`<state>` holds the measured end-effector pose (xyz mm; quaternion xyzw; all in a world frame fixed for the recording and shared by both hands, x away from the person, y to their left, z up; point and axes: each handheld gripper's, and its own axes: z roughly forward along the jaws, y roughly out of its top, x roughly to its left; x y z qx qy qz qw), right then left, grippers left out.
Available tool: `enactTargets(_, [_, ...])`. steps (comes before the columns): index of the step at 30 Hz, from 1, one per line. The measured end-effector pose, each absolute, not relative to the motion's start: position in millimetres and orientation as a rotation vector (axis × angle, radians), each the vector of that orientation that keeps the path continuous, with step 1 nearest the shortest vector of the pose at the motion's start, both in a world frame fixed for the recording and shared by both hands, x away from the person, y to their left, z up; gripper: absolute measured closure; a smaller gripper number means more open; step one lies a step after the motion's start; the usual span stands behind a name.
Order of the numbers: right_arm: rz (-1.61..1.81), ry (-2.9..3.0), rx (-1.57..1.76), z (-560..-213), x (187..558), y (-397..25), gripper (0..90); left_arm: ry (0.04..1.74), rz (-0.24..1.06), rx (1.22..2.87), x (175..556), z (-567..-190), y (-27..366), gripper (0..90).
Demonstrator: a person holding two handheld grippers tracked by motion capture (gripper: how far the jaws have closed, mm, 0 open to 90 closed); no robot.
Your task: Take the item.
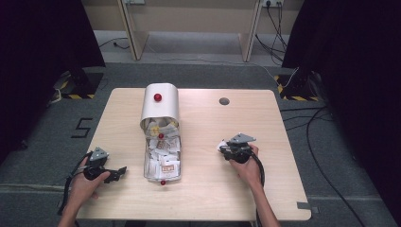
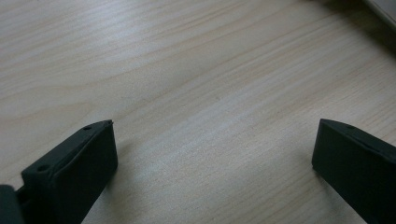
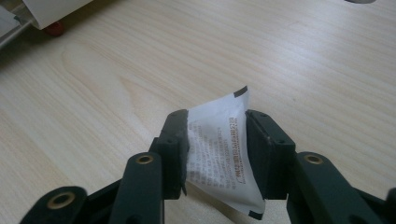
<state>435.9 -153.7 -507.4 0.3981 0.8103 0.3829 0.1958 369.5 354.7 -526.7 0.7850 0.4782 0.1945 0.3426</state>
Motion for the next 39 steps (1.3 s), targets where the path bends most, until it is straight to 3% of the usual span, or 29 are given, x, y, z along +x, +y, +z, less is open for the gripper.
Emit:
enactTargets(2, [1.073,2.268,1.120,-507.3,435.9,-153.8,57.0,1.242,0.506,2.042,369.5,-526.7,354.9,0.0])
enactTargets(3, [1.058,2.277,1.135,-506.5,436.0,-153.6,47.0,1.243,0.506,2.041,369.6,-526.7,354.8,0.0])
enactTargets(9, [1.080,2.242,1.163,-502.1,434.5,-155.1,38.8,1.242,0.507,2.044,369.7,-526.6,354.9,0.0])
enactTargets(39, [1.094,2.223,1.189,-492.4,415.9,-165.2,31.1,1.242,0.503,2.040,371.7,-526.7,354.8,0.0])
